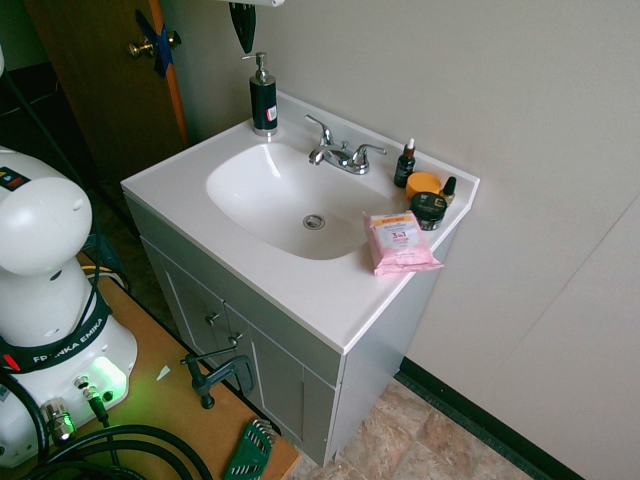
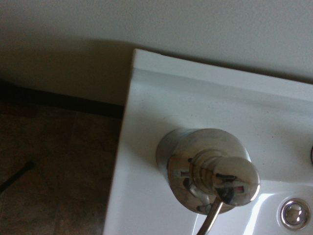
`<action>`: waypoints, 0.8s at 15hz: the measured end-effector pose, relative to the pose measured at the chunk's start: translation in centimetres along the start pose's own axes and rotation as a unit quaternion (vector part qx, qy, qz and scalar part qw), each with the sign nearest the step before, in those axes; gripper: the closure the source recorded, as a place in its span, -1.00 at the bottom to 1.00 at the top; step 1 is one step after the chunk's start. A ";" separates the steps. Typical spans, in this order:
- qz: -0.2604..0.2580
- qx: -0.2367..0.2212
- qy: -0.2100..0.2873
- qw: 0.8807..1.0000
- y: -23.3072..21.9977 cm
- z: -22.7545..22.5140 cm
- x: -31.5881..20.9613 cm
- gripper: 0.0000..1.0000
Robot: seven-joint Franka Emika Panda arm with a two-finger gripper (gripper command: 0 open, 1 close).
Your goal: Push the sanitizer
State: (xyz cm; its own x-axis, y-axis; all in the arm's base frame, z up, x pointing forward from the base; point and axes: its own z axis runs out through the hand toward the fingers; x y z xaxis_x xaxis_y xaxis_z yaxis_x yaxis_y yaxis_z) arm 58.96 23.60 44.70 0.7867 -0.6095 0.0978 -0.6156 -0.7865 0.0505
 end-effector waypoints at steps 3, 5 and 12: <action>0.004 0.004 0.003 1.000 0.0 -0.2 0.5 1.00; 0.010 0.007 0.005 1.000 0.0 -0.3 1.3 1.00; 0.011 0.007 0.002 1.000 -1.3 0.8 2.4 1.00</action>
State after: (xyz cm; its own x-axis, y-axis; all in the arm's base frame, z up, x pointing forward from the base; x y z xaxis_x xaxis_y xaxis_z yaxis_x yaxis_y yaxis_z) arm 61.74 23.07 44.06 0.7729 -0.6261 0.1026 -0.6319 -0.7743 0.0348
